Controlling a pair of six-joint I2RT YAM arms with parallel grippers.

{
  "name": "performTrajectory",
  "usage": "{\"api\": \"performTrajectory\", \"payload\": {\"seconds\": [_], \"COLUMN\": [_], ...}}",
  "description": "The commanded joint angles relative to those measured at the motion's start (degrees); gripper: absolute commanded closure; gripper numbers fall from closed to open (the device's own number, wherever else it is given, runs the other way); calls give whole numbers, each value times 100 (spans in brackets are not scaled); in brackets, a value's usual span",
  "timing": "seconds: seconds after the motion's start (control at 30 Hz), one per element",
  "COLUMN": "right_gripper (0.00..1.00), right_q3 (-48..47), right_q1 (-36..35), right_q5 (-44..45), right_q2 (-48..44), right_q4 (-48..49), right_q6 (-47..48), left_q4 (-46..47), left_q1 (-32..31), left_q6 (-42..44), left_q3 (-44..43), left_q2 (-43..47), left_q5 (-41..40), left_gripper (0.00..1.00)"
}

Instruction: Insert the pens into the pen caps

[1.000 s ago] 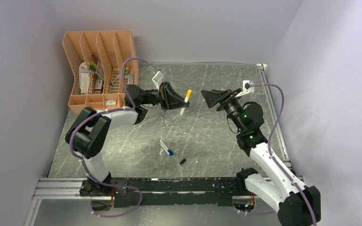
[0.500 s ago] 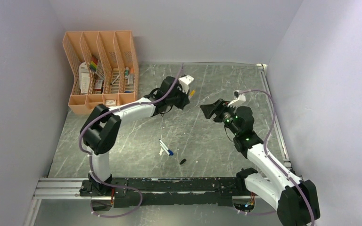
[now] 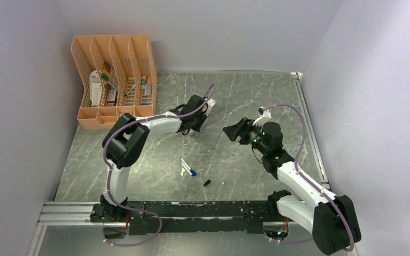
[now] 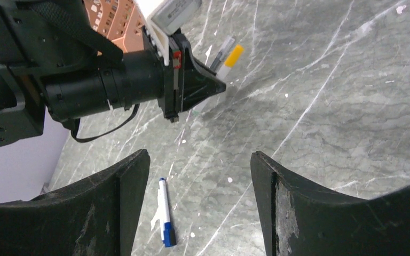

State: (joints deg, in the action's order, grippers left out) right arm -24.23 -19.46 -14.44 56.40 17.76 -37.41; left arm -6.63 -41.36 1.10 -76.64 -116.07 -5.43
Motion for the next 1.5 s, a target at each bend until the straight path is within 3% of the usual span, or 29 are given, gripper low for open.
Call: {"api": "performTrajectory", "payload": {"seconds": [0.0,0.07,0.37,0.7,0.87,1.0,1.03,1.1,1.27,1.47], "right_gripper": [31,31,32,34,53,84,86,84,59,58], "right_q3": [94,107,103,113,100,-284,-381,-549,-1164,-1686], "right_q1": [26,30,28,21,-357,-1743,-2097,-2599,-3504,-3909], "right_q5": [-91,-94,-169,-135,-166,689,814,868,1390,1770], "right_q2": [31,57,254,307,679,1171,1337,1704,2541,3216], "right_q4": [140,143,260,0,-326,-902,-946,-900,-1080,-1319], "right_q6": [59,66,68,511,1062,1344,1338,1269,1346,1468], "left_q4": [-306,-413,-392,664,1716,1990,2067,2334,2784,2672], "left_q1": [-4,-5,-5,-3,4,430,599,871,1559,1821], "left_q6": [2,-48,-121,-505,-811,-1643,-1848,-2253,-3019,-3008], "left_q3": [-424,-479,-427,218,1132,1586,1692,2007,2684,2960], "left_q2": [-323,-395,-218,1319,2413,2756,2765,2844,3113,3430], "left_q5": [-577,-716,-820,-181,285,1165,1390,1644,2216,2214], "left_gripper": [93,90,57,59,59,60,60,61,62,62]}}
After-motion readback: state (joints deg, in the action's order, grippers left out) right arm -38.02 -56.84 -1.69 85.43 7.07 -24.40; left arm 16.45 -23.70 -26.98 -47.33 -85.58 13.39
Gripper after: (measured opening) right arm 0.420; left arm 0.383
